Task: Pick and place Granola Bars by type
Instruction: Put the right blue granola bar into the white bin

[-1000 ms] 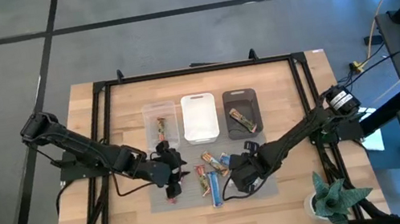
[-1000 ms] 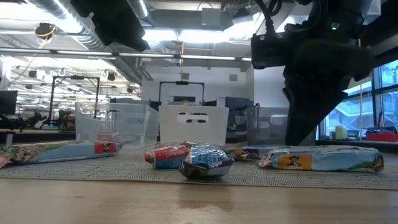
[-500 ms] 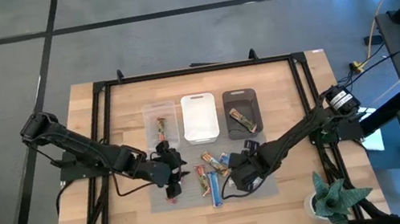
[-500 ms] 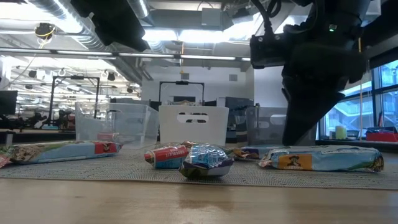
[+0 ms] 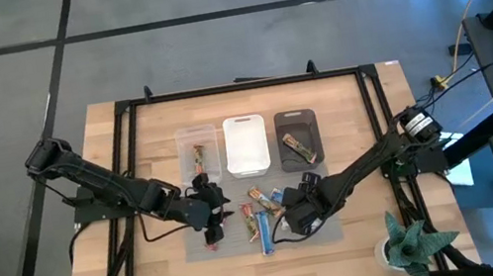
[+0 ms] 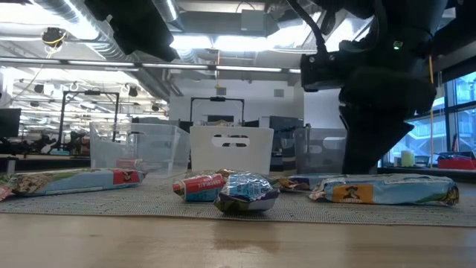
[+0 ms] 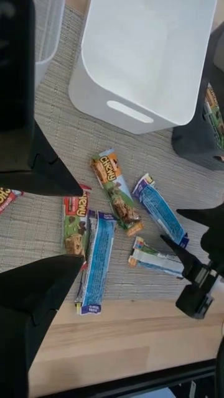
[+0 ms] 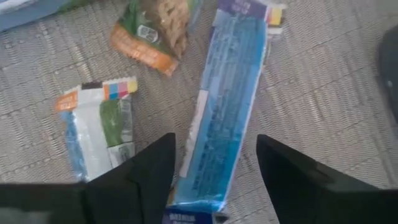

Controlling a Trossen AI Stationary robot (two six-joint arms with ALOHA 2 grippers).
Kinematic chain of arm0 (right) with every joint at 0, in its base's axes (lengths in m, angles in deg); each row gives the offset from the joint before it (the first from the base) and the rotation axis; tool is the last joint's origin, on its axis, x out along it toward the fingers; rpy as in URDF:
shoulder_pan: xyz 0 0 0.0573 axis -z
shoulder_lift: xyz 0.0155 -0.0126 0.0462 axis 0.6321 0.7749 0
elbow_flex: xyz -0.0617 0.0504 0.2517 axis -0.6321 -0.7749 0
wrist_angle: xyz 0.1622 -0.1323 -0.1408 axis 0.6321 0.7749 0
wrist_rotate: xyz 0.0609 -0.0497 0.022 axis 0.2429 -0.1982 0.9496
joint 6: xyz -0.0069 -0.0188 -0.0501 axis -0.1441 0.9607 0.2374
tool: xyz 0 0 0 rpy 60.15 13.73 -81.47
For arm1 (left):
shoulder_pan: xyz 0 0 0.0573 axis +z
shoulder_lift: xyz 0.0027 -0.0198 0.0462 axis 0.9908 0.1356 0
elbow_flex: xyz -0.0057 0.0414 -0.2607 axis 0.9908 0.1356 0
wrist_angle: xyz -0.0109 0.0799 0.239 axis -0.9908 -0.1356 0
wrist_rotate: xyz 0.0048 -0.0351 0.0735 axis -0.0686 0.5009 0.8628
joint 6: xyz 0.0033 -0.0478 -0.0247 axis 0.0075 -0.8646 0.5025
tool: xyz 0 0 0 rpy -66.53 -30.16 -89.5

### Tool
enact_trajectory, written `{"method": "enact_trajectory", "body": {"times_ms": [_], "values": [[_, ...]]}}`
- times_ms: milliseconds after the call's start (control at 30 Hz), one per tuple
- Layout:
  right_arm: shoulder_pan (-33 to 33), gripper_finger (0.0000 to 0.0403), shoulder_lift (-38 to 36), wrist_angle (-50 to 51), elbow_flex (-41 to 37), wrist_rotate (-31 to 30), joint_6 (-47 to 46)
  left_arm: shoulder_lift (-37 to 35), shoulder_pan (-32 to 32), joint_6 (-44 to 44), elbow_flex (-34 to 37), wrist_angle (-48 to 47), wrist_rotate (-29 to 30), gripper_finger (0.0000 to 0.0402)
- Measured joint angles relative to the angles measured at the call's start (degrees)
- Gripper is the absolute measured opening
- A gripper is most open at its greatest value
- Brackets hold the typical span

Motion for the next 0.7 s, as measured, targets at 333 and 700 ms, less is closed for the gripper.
{"method": "enact_trajectory", "body": {"times_ms": [333, 700], "values": [[1.27, 0.0225, 0.17, -4.56, -3.28, 5.72, -0.5, 0.0, -0.01, 0.0, 0.02, 0.0, 0.0, 0.0155], [1.77, 0.0196, 0.41, -4.71, -3.42, 4.76, -1.29, 0.0, -0.01, 0.0, 0.02, 0.02, 0.0, 0.0155]]}}
